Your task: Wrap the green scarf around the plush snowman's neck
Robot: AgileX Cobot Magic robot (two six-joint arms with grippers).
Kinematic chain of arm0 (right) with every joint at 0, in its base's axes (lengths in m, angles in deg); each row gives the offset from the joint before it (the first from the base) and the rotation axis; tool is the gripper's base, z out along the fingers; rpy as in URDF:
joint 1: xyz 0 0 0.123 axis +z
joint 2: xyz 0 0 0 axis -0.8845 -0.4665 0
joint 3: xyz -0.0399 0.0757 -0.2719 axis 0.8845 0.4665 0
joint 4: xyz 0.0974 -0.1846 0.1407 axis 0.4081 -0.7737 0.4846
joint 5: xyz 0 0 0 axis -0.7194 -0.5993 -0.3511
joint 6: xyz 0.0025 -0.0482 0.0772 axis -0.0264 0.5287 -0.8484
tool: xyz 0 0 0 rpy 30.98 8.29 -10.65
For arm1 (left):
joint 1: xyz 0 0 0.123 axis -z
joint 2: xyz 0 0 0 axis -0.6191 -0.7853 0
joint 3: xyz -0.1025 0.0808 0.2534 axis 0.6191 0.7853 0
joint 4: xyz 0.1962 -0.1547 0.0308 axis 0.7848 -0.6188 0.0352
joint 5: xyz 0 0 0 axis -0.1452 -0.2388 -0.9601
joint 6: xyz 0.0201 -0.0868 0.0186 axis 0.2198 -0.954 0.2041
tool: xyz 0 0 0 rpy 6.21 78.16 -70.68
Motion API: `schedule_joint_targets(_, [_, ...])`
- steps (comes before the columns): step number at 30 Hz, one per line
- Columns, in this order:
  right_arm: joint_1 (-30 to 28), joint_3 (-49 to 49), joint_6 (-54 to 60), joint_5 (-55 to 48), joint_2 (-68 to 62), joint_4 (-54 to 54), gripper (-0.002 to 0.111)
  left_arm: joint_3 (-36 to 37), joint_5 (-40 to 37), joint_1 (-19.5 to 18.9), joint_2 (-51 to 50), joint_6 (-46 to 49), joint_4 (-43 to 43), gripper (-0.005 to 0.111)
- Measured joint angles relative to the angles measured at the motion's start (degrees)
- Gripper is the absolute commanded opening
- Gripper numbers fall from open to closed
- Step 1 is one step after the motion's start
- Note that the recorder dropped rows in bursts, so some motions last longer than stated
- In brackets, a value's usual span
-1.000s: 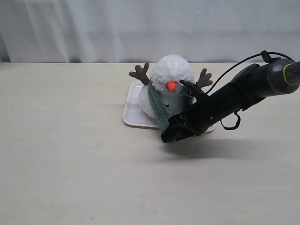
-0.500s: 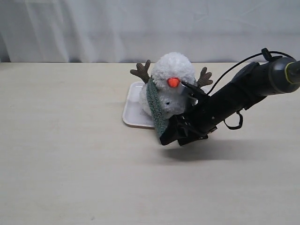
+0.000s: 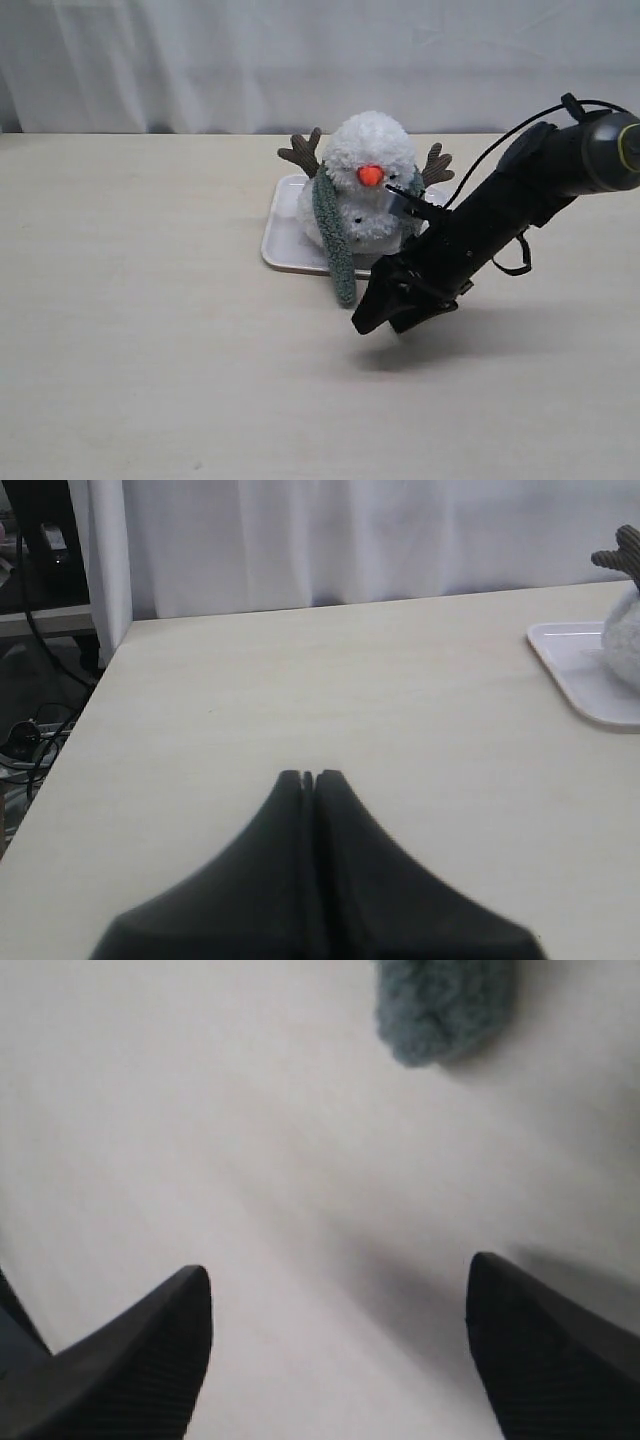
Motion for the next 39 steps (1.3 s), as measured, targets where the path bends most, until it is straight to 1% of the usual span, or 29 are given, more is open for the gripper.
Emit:
schedule_joint_targets(3, [0.0, 0.1, -8.9, 3.1, 2.6, -8.0, 0.068, 0.0, 0.0, 0.0, 0.0, 0.0, 0.0, 0.000])
schedule_joint_targets(6, [0.0, 0.1, -14.8, 4.8, 5.0, -14.2, 0.068, 0.0, 0.0, 0.0, 0.0, 0.0, 0.0, 0.000])
schedule_joint_targets(10, [0.0, 0.1, -17.1, 9.5, 7.7, -16.3, 0.068, 0.0, 0.0, 0.0, 0.0, 0.0, 0.0, 0.000])
schedule_joint_targets(14, [0.0, 0.7, -18.4, 20.3, 9.4, -16.6, 0.068, 0.0, 0.0, 0.0, 0.0, 0.0, 0.0, 0.000])
schedule_joint_targets(16, [0.0, 1.9, -18.8, 26.6, 9.5, -16.6, 0.066, 0.0, 0.0, 0.0, 0.0, 0.0, 0.0, 0.000])
schedule_joint_targets(19, [0.0, 4.2, -18.9, 32.6, 8.7, -16.7, 0.056, 0.0, 0.0, 0.0, 0.0, 0.0, 0.0, 0.000])
schedule_joint_targets(21, [0.0, 5.3, -18.8, 35.4, 7.6, -16.7, 0.047, 0.0, 0.0, 0.0, 0.0, 0.0, 0.0, 0.000])
schedule_joint_targets(25, [0.0, 6.2, -18.8, 37.7, 5.2, -16.9, 0.025, 0.0, 0.0, 0.0, 0.0, 0.0, 0.0, 0.000])
schedule_joint_targets(28, [0.0, 6.2, -18.5, 38.7, 4.6, -16.9, 0.006, 0.0, 0.0, 0.0, 0.0, 0.0, 0.0, 0.000])
schedule_joint_targets(29, [0.0, 6.2, -18.3, 39.0, 4.4, -16.9, 0.004, 0.0, 0.0, 0.0, 0.0, 0.0, 0.0, 0.000])
schedule_joint_targets(34, [0.0, 6.2, -17.0, 38.6, 4.4, -16.9, 0.004, 0.0, 0.0, 0.0, 0.0, 0.0, 0.0, 0.000])
schedule_joint_targets(39, [0.0, 6.2, -13.4, 34.3, 6.7, -13.8, 0.004, 0.0, 0.0, 0.0, 0.0, 0.0, 0.0, 0.000])
